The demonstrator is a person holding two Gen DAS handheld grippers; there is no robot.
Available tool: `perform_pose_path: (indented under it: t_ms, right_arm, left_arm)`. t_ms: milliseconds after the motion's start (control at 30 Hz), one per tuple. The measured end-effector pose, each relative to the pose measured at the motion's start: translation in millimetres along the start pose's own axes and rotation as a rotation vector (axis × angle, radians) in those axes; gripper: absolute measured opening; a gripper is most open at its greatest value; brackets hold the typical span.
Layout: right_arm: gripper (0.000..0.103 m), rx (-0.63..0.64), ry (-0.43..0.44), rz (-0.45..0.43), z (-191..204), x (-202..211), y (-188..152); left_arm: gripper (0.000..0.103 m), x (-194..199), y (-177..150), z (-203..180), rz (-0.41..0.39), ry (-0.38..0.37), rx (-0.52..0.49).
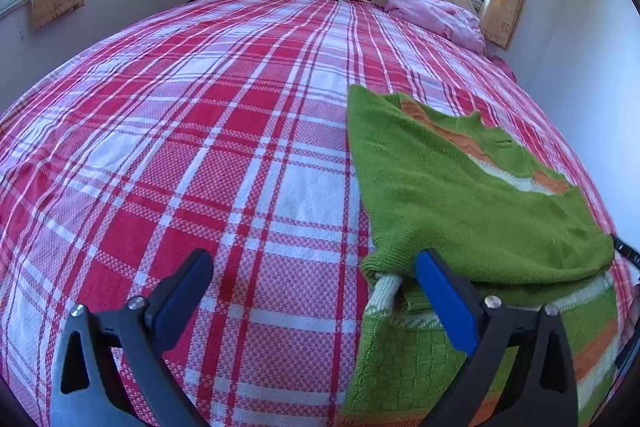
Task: Fold small clothes
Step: 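Pinch and smooth the folded sleeves with the right gripper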
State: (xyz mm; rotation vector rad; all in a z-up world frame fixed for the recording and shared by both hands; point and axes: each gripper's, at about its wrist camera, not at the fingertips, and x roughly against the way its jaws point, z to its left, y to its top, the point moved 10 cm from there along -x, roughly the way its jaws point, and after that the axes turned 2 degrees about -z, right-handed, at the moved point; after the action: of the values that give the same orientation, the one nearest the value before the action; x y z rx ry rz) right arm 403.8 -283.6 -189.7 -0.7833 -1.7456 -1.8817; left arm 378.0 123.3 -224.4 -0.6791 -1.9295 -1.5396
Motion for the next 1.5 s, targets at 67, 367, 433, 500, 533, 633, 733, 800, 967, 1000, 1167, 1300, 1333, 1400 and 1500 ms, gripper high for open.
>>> perform_pose_path:
  t_ms: [67, 367, 433, 500, 533, 633, 733, 800, 967, 1000, 1167, 1300, 1333, 1400, 1500]
  right_arm:
    - [0.003, -0.042, 0.051, -0.019, 6.3, 12.7, 7.6]
    - [0.082, 0.200, 0.199, 0.027, 116.2, 14.8, -5.5]
    - [0.054, 0.208, 0.179, 0.104, 117.7, -2.3, -23.7]
    - [0.042, 0.192, 0.152, 0.143, 104.3, -13.0, -40.7]
    - [0.040, 0.188, 0.152, 0.138, 99.1, -11.4, -43.8]
    - [0.040, 0.196, 0.143, 0.152, 91.0, -7.4, -47.3]
    - [0.042, 0.225, 0.085, 0.130, 101.4, 4.9, -38.6]
    - [0.044, 0.233, 0.130, 0.087, 123.1, 13.1, -28.0]
    - [0.048, 0.299, 0.252, 0.125, 183.1, 7.8, -47.2]
    - [0.049, 0.302, 0.244, 0.148, 184.4, 0.1, -56.0]
    - [0.051, 0.253, 0.277, 0.131, 174.8, -0.7, -60.5]
    - [0.055, 0.263, 0.264, 0.116, 172.8, 6.8, -64.3]
    - [0.055, 0.266, 0.263, 0.112, 171.5, 4.1, -62.4]
    - [0.058, 0.280, 0.252, 0.105, 172.1, -0.3, -63.0]
    - [0.059, 0.275, 0.234, 0.106, 172.0, 2.8, -62.2]
  left_arm:
    - [0.103, 1.4, 0.4, -0.9, -0.008, 0.011, -0.011]
    - [0.103, 3.0, -1.3, -6.9, -0.011, 0.020, -0.054]
    - [0.103, 5.8, 0.3, -6.4, -0.025, 0.008, -0.050]
    - [0.103, 9.0, 2.0, -2.4, -0.042, -0.010, -0.022]
    - [0.103, 9.0, 2.1, -1.0, -0.041, -0.014, -0.011]
    - [0.103, 4.1, 0.6, -1.3, -0.020, -0.014, -0.007]
    - [0.103, 1.1, -0.6, -4.0, -0.005, 0.008, -0.027]
    - [0.103, 1.6, -1.4, -4.0, -0.007, 0.018, -0.033]
    - [0.103, -0.3, -3.7, -3.5, 0.007, 0.036, -0.045]
    - [0.103, -0.6, -3.9, -3.7, 0.009, 0.045, -0.052]
    - [0.103, 0.0, -4.5, -6.7, 0.005, 0.093, -0.094]
    - [0.103, 3.6, -5.1, -9.4, -0.007, 0.120, -0.129]
    - [0.103, 4.4, -4.2, -10.8, -0.015, 0.134, -0.143]
    - [0.103, 1.2, -5.4, -14.8, -0.001, 0.133, -0.169]
    - [0.103, 2.0, -5.1, -16.7, 0.000, 0.140, -0.184]
